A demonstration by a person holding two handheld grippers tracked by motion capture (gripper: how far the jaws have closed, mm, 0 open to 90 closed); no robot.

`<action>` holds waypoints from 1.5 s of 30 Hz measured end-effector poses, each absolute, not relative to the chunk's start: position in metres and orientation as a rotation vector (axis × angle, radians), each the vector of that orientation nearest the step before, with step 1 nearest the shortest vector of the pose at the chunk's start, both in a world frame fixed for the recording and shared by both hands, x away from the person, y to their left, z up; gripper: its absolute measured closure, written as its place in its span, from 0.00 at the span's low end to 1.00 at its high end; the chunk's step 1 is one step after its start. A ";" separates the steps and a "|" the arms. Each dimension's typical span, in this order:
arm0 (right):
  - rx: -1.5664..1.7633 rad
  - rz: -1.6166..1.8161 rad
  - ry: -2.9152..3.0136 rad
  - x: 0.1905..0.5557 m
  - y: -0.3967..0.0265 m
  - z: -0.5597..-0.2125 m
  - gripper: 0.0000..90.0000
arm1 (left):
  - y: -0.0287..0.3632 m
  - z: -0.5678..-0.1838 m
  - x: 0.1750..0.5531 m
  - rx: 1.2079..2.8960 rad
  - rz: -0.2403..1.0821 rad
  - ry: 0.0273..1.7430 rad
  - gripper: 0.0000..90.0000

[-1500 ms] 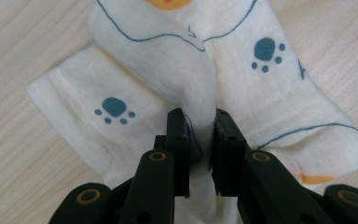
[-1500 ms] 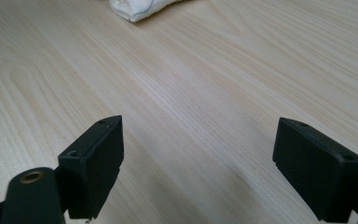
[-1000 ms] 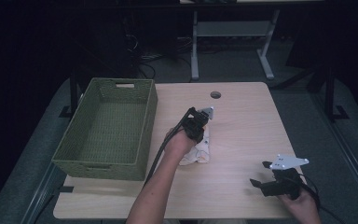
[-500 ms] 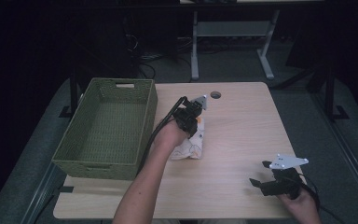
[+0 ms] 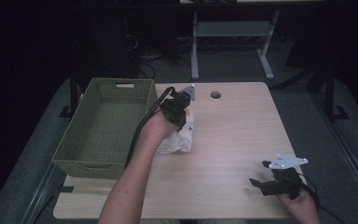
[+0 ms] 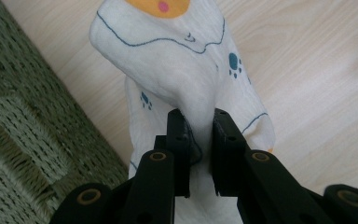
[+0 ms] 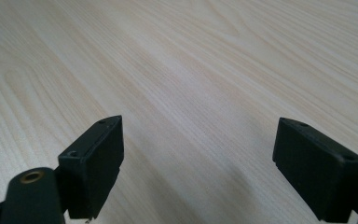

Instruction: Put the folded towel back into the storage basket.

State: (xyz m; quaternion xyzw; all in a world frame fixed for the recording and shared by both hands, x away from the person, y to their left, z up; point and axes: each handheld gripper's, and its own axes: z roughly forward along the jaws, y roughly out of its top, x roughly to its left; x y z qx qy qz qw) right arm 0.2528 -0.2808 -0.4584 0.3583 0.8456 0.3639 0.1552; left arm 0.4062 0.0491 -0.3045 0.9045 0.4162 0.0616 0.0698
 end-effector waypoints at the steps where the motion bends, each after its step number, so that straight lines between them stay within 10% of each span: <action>1: 1.026 1.041 2.424 0.253 -0.281 -0.458 0.18 | 0.050 -0.304 0.406 2.720 0.186 1.253 0.89; 45: 1.034 1.027 2.421 0.255 -0.280 -0.460 0.18 | 0.165 -0.237 0.393 2.599 0.227 1.414 0.89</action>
